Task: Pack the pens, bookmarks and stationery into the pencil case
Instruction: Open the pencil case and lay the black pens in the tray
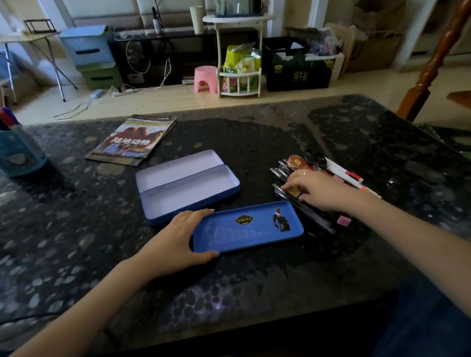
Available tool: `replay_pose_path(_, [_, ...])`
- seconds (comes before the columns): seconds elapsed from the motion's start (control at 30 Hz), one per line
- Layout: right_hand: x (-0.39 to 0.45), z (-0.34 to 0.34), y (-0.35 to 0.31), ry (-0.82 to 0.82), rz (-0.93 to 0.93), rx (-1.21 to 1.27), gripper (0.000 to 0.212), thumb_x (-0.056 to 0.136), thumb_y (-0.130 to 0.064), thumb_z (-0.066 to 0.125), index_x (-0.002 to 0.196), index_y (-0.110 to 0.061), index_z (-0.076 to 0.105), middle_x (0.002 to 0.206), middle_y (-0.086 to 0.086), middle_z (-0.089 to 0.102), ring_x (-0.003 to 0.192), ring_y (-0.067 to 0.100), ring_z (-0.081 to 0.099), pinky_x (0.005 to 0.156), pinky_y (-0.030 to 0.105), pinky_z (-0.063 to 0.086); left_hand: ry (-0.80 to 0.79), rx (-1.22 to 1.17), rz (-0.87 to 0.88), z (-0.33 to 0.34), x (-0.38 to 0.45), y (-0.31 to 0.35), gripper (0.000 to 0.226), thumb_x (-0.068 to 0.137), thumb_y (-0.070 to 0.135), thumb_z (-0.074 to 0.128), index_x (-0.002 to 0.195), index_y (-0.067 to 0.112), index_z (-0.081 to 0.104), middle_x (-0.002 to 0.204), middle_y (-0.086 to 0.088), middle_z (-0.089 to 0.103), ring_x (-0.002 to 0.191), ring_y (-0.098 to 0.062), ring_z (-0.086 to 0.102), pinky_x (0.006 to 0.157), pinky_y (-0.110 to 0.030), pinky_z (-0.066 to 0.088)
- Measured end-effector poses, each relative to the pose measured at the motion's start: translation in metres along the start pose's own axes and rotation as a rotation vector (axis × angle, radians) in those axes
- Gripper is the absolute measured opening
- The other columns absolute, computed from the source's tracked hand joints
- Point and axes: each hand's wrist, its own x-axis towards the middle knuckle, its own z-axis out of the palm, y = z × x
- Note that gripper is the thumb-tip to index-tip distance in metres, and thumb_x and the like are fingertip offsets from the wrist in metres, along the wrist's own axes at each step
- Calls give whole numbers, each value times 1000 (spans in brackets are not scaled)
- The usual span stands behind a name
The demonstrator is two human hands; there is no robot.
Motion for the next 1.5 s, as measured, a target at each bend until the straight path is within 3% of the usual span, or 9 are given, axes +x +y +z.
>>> replay_pose_path(0.07, [0, 0, -1, -13, 2, 16, 50, 91, -2, 54, 134, -27, 54, 137, -2, 50, 119, 18, 51, 97, 34, 45, -4, 11, 16, 1, -1, 2, 90, 66, 71, 61, 141, 45, 19, 145, 21, 28, 128, 2, 27, 105, -22, 27])
replay_pose_path(0.2, [1, -3, 8, 77, 135, 126, 56, 91, -4, 50, 136, -37, 47, 123, 2, 58, 78, 13, 60, 61, 28, 50, 11, 23, 23, 0, -1, 4, 89, 66, 71, 61, 141, 46, 20, 148, 22, 25, 129, 0, 32, 105, -22, 31])
replay_pose_path(0.37, [1, -7, 29, 101, 317, -114, 60, 89, -7, 57, 140, -34, 40, 136, 2, 50, 114, 24, 54, 88, 43, 50, 34, -23, 27, 3, -1, 5, 89, 67, 69, 63, 139, 52, 13, 147, 24, 22, 127, 0, 37, 101, -20, 35])
replay_pose_path(0.53, [0, -2, 40, 3, 326, -42, 64, 93, 3, 45, 146, -29, 32, 84, -2, 53, 60, 10, 47, 47, 22, 34, 57, -13, 11, 9, 0, 7, 91, 66, 73, 58, 138, 55, 6, 148, 23, 21, 123, 0, 40, 96, -19, 36])
replay_pose_path(0.7, [1, -3, 43, 104, 280, 21, 57, 87, -3, 62, 137, -26, 48, 124, 7, 60, 101, 20, 59, 82, 33, 51, 68, 1, -6, 11, 0, 7, 92, 64, 78, 53, 140, 50, 10, 148, 21, 23, 123, -3, 42, 94, -19, 37])
replay_pose_path(0.8, [1, -2, 47, 189, 252, 170, 52, 80, 3, 69, 127, -17, 58, 125, 9, 61, 117, 23, 56, 99, 35, 48, 68, 4, -3, 12, -1, 7, 88, 67, 75, 54, 140, 48, 14, 148, 19, 25, 123, -2, 40, 95, -19, 35])
replay_pose_path(1.1, [1, 1, 51, 315, 305, 250, 39, 80, 1, 70, 116, -15, 63, 88, -1, 61, 76, 6, 56, 69, 22, 42, 92, 1, -6, 10, -1, 11, 85, 67, 71, 59, 138, 46, 19, 144, 18, 32, 121, -3, 43, 94, -21, 38])
replay_pose_path(1.33, [3, 3, 50, 337, 313, 194, 30, 92, 0, 54, 118, -13, 62, 119, 10, 64, 105, 21, 62, 89, 36, 52, 106, -6, 4, 11, -2, 11, 81, 68, 69, 61, 136, 46, 23, 141, 20, 34, 119, -1, 43, 94, -20, 37])
replay_pose_path(1.5, [1, -3, 52, 232, 438, 141, 48, 81, -14, 73, 126, -8, 56, 88, 0, 59, 72, 11, 53, 67, 26, 41, 103, -1, 9, 11, -2, 11, 80, 70, 68, 60, 137, 44, 24, 142, 18, 33, 122, -3, 42, 97, -22, 37])
